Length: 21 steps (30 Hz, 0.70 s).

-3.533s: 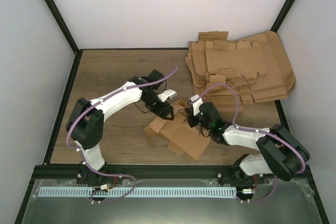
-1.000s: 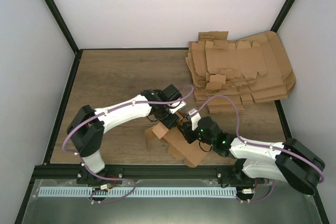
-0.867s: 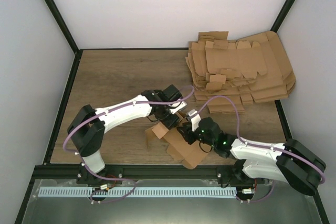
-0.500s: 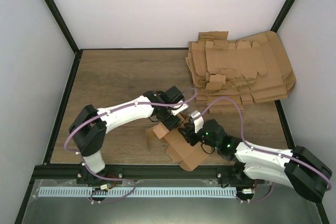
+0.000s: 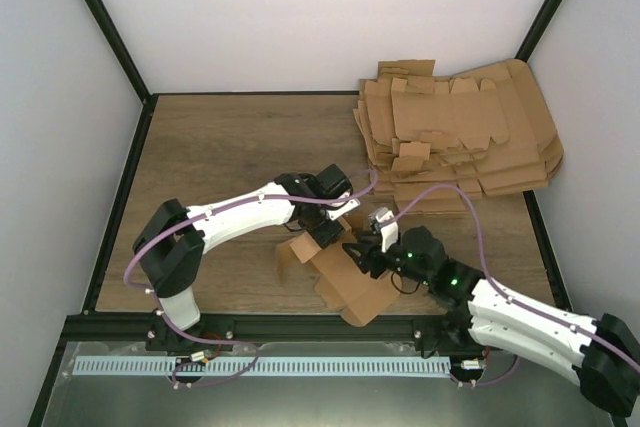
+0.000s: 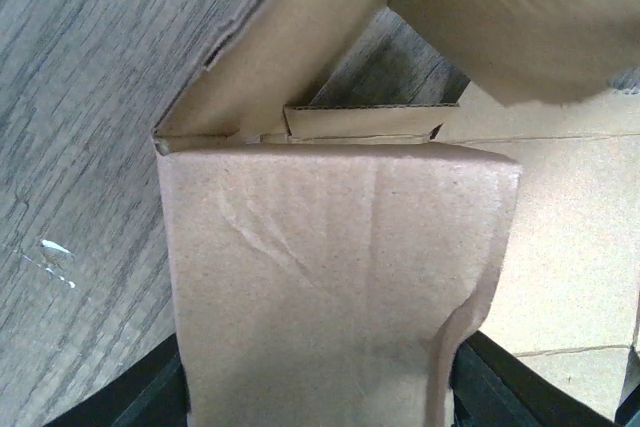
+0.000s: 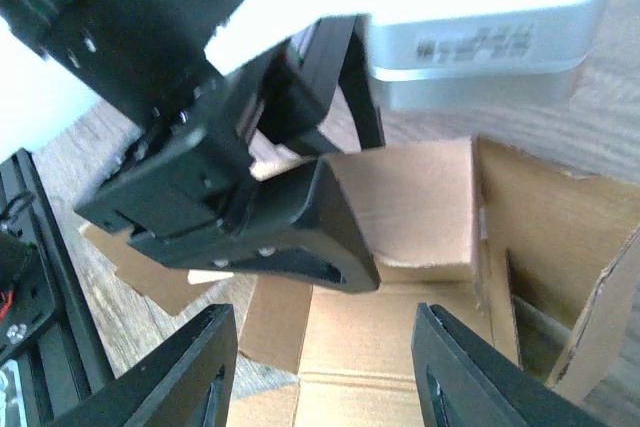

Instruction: Fold the paper box

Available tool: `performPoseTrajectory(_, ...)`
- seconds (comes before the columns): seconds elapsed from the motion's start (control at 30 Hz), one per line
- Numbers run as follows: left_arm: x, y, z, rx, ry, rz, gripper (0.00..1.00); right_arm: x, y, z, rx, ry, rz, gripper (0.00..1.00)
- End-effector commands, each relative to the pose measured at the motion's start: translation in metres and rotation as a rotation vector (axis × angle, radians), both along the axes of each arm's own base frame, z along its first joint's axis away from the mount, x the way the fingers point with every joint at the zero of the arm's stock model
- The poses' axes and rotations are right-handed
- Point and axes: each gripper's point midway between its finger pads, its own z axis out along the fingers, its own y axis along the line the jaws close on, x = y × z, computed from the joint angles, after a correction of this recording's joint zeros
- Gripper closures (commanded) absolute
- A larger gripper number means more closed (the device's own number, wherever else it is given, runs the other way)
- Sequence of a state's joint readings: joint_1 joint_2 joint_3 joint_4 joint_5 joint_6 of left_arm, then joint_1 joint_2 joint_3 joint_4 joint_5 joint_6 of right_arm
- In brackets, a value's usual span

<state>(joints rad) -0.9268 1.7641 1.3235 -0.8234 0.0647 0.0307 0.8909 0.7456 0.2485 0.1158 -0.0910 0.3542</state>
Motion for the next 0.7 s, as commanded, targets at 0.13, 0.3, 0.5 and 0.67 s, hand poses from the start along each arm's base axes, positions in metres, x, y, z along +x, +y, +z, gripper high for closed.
performPoseTrajectory(0.13, 0.003, -0.001, -0.002, 0.023, -0.015, -0.018, 0.45, 0.04, -0.042, 0.034, 0.098, 0.042, -0.167, 0.53)
performPoseTrajectory(0.3, 0.002, -0.001, -0.004, 0.024, -0.013, -0.016, 0.45, 0.07, -0.072, 0.041, 0.185, 0.081, -0.266, 0.53)
performPoseTrajectory(0.5, 0.002, -0.001, 0.0, 0.019, -0.018, -0.023, 0.45, 0.106, -0.066, 0.012, 0.15, 0.268, -0.224, 0.53)
performPoseTrajectory(0.67, 0.003, 0.001, -0.002, 0.028, -0.022, -0.021, 0.45, 0.134, -0.069, -0.018, 0.055, 0.357, -0.275, 0.55)
